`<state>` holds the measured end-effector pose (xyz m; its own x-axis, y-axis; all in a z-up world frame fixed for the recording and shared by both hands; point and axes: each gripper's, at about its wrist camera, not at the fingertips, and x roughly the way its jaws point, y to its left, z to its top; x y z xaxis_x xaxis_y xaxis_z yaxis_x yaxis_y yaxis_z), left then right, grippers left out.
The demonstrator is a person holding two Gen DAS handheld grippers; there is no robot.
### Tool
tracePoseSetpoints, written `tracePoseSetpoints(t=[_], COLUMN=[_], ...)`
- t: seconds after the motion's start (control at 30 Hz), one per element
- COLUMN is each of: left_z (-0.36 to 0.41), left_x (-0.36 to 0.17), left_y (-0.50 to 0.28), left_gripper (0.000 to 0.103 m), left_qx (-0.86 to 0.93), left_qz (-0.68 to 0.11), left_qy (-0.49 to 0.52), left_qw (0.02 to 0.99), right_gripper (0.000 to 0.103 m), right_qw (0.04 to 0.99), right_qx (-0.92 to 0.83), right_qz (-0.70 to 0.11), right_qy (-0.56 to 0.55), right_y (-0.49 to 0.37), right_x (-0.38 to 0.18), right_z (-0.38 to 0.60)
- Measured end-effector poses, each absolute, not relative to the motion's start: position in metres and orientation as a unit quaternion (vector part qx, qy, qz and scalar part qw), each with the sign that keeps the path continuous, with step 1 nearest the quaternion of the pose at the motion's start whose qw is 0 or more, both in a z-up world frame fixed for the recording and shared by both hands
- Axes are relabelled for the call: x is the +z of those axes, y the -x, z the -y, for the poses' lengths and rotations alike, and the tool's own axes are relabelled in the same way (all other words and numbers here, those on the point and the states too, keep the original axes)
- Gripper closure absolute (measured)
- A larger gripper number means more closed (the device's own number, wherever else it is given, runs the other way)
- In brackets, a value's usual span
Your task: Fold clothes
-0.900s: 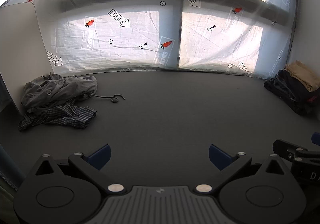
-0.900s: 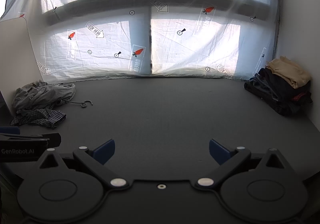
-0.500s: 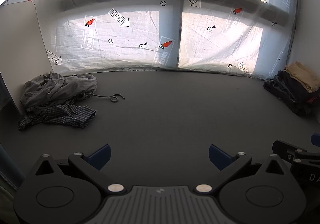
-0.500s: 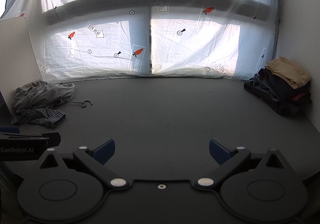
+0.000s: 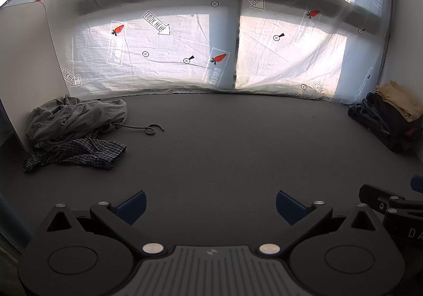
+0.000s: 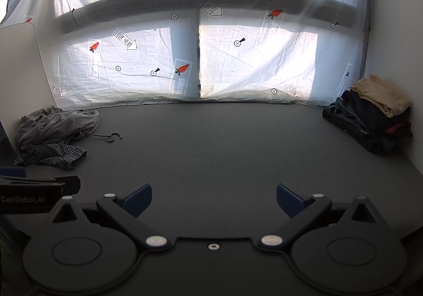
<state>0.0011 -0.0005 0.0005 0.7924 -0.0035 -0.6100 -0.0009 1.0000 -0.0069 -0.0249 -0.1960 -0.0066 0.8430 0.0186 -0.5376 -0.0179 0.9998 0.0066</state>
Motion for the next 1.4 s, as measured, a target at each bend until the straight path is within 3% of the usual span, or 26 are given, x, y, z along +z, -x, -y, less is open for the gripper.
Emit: tracePoseSetpoints(t=[1.4], left_z=[0.005], left_x=[-0.002], left_y=[-0.020], left_gripper=[0.000], left_qx=[-0.008], left_qz=[-0.339], left_qy=[-0.004], left_qw=[0.941], right_gripper=[0.001], right_qw=[0.957], right_qx=[0.002], right_qz=[-0.289], right_qy=[-0.006], right_y=[-0.003], right_x=[-0.013], right_z=[0.202])
